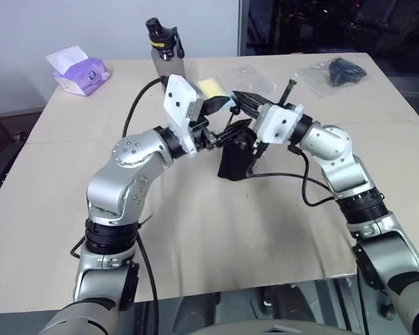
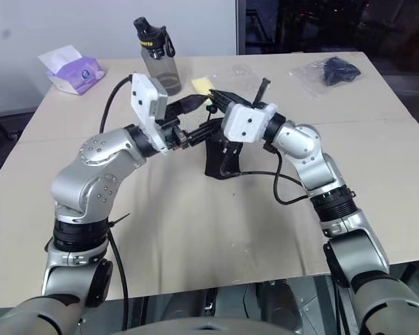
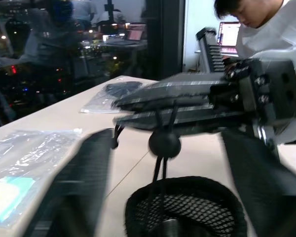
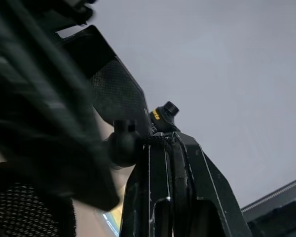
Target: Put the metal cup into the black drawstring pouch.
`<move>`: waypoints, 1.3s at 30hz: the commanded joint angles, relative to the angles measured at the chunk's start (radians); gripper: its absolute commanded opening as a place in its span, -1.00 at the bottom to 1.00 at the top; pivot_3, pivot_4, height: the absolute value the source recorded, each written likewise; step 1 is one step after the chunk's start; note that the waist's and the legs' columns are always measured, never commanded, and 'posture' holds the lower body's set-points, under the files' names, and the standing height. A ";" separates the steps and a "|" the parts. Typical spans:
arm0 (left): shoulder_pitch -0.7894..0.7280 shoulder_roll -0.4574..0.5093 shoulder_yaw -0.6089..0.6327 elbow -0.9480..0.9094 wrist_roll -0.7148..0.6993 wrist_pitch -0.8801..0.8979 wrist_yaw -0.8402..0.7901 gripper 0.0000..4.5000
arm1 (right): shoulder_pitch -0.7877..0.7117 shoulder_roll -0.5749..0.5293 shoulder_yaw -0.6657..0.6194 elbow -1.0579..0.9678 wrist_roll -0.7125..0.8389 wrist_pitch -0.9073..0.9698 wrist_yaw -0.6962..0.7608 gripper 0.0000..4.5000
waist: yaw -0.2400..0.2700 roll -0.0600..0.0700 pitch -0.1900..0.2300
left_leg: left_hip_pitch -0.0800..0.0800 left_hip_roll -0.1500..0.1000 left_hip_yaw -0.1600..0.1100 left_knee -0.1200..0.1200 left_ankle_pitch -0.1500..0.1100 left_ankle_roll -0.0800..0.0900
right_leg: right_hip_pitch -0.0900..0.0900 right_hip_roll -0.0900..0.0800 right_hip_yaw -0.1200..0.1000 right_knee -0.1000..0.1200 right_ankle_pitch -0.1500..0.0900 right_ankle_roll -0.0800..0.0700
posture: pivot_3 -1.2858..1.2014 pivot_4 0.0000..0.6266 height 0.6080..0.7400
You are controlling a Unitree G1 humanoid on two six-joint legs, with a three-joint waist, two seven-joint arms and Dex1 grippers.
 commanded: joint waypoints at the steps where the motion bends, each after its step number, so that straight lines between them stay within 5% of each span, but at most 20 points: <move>1: -0.006 -0.002 0.020 -0.037 -0.024 -0.008 0.005 -0.27 | -0.020 0.000 -0.009 -0.040 0.004 -0.018 -0.002 -1.00 | 0.000 0.000 0.000 | 0.000 0.000 0.000 0.000 0.000 0.000 | 0.000 0.000 0.000 0.000 0.000 0.000 | 0.03 -0.52 1.00; 5: -0.001 0.001 0.015 -0.040 -0.019 -0.009 0.011 -0.93 | -0.024 0.002 -0.011 -0.037 0.004 -0.020 -0.003 -1.00 | 0.000 0.000 0.000 | 0.000 0.000 0.000 0.000 0.000 0.000 | 0.000 0.000 0.000 0.000 0.000 0.000 | 0.03 -0.52 1.00; 12: 0.018 0.013 -0.013 -0.043 0.003 0.019 0.026 -0.93 | -0.042 0.016 -0.043 -0.042 0.005 -0.022 -0.051 -1.00 | 0.000 0.000 0.000 | 0.000 0.000 0.000 0.000 0.000 0.000 | 0.000 0.000 0.000 0.000 0.000 0.000 | 0.03 -0.52 1.00; 18: 0.061 0.053 -0.071 -0.035 0.021 0.092 0.021 -0.93 | -0.150 0.033 -0.166 -0.053 -0.106 -0.180 -0.340 -1.00 | 0.000 0.000 0.000 | 0.000 0.000 0.001 0.000 0.000 0.000 | -0.002 0.000 0.001 0.001 0.000 0.000 | 0.03 -0.52 1.00; 23: 0.081 0.040 -0.055 -0.025 0.026 0.092 0.061 -0.93 | -0.172 0.024 -0.195 -0.041 -0.148 -0.216 -0.440 -1.00 | 0.001 0.000 0.000 | 0.000 0.000 0.000 0.000 0.000 0.000 | -0.002 0.000 0.000 0.001 0.000 0.000 | 0.03 -0.52 1.00; 29: 0.110 0.018 -0.035 -0.070 -0.018 0.074 0.048 0.23 | -0.157 0.017 -0.154 -0.025 -0.149 -0.218 -0.419 -1.00 | -0.001 0.000 0.000 | 0.000 0.000 0.003 0.000 0.000 0.000 | -0.002 0.000 0.002 0.001 0.000 0.000 | 0.03 -0.52 1.00; 39: 0.227 0.114 0.098 -0.062 -0.067 0.026 -0.043 0.23 | -0.105 0.013 -0.142 -0.023 -0.042 -0.187 -0.328 -1.00 | -0.005 0.000 0.000 | 0.001 0.001 0.003 0.000 0.000 0.000 | -0.002 0.000 0.002 0.001 0.000 0.000 | 0.03 -0.52 1.00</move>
